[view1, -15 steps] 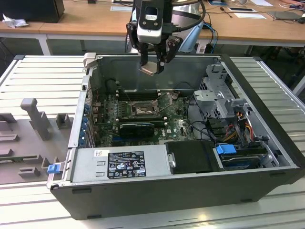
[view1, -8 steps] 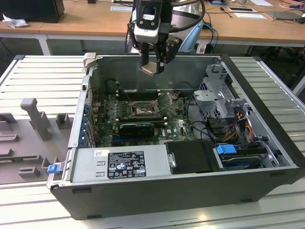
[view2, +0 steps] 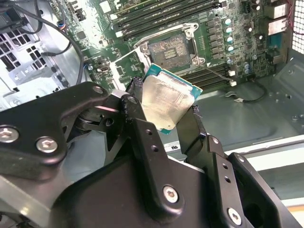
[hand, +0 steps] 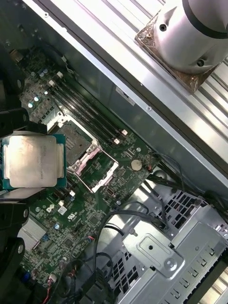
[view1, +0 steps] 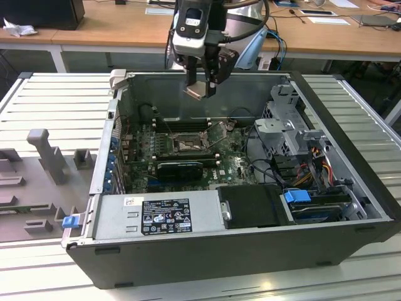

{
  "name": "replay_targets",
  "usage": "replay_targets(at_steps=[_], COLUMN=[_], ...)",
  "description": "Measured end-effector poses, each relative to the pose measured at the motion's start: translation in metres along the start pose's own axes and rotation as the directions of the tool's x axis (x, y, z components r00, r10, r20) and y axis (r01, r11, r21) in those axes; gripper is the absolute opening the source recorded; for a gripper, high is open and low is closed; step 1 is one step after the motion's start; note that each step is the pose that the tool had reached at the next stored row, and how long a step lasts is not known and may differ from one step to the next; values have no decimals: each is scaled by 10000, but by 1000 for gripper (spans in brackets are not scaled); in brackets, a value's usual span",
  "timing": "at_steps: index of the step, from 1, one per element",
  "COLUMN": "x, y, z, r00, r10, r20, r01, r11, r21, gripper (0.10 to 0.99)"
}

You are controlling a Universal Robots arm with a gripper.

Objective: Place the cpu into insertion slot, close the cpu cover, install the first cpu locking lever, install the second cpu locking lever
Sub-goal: 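Place the cpu into insertion slot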

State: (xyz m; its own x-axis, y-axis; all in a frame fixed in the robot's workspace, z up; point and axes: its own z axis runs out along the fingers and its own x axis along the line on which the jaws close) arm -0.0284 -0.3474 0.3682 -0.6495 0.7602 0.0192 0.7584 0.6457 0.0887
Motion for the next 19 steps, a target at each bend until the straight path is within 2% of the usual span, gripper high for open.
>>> replay_targets(at_steps=[7, 19], x=[0, 0], y=[0, 0], z=[0, 0], r00=[9991, 9930], r10=[425, 1174], r20=[37, 103], r01=[-425, -1174], r11=[9991, 9931], r21=[-10, -29], gripper=[529, 529])
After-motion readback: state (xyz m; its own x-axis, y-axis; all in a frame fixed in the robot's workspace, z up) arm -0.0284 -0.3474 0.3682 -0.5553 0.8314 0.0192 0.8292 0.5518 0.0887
